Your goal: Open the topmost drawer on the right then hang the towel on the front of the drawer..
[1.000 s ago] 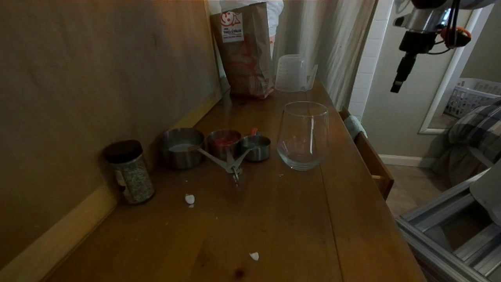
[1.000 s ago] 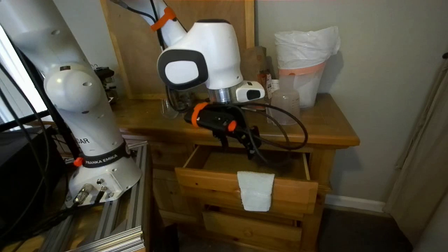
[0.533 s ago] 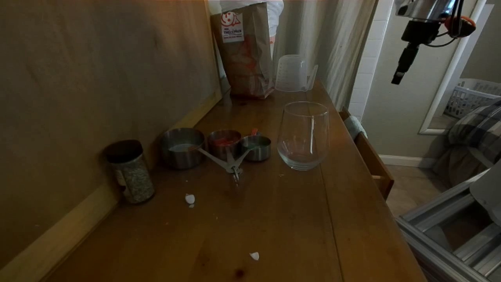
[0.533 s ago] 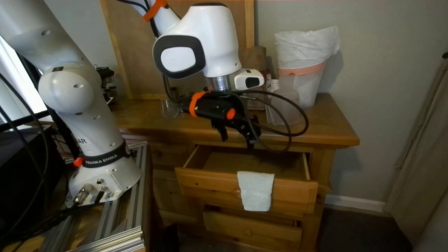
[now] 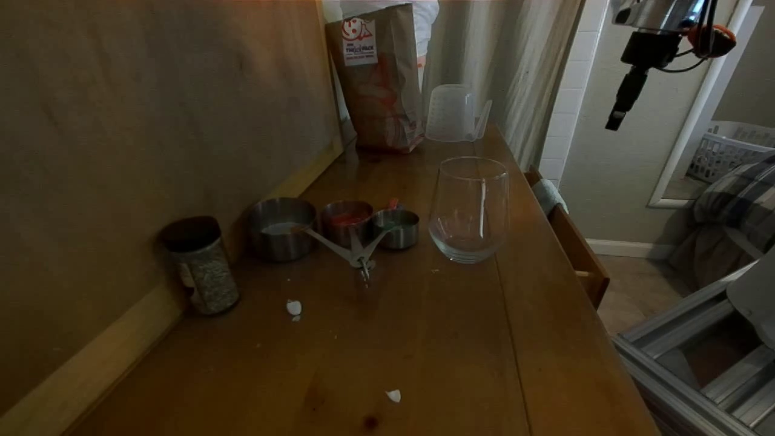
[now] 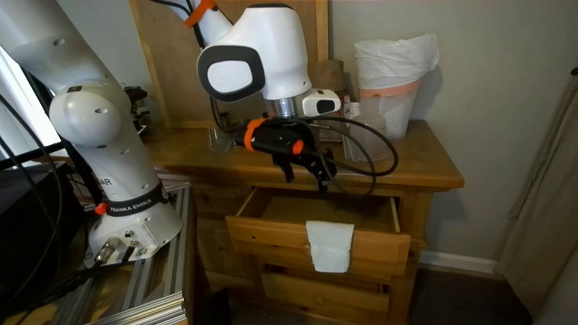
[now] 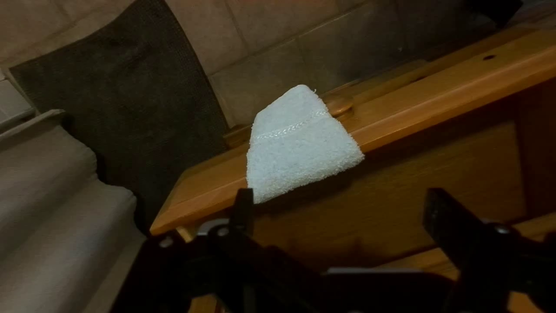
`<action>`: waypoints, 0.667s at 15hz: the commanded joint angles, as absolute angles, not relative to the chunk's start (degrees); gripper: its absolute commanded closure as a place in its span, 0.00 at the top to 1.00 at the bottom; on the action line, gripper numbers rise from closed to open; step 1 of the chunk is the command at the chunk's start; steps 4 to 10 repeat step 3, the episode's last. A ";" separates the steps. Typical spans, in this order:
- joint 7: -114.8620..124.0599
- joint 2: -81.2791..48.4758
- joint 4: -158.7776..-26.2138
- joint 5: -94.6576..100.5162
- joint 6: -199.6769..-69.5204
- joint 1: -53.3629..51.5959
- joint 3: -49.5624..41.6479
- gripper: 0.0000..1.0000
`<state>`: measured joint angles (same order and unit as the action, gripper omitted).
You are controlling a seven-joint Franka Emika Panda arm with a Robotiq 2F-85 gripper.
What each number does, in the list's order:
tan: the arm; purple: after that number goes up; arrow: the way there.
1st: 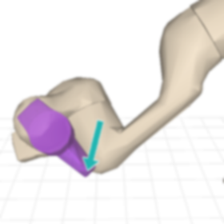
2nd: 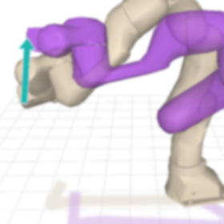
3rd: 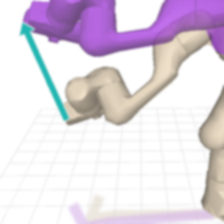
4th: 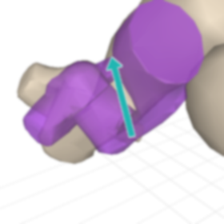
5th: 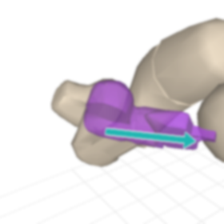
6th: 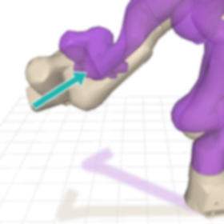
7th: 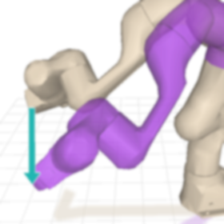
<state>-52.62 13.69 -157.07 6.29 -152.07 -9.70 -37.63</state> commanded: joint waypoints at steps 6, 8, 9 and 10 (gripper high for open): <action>-54.37 13.12 -157.17 3.68 -152.00 -5.06 -32.49 1.00; -54.37 13.12 -157.17 3.68 -152.00 -5.06 -32.49 1.00; -54.37 13.12 -157.17 3.68 -152.00 -5.06 -32.49 1.00; -54.37 13.12 -157.17 3.68 -152.00 -5.06 -32.49 1.00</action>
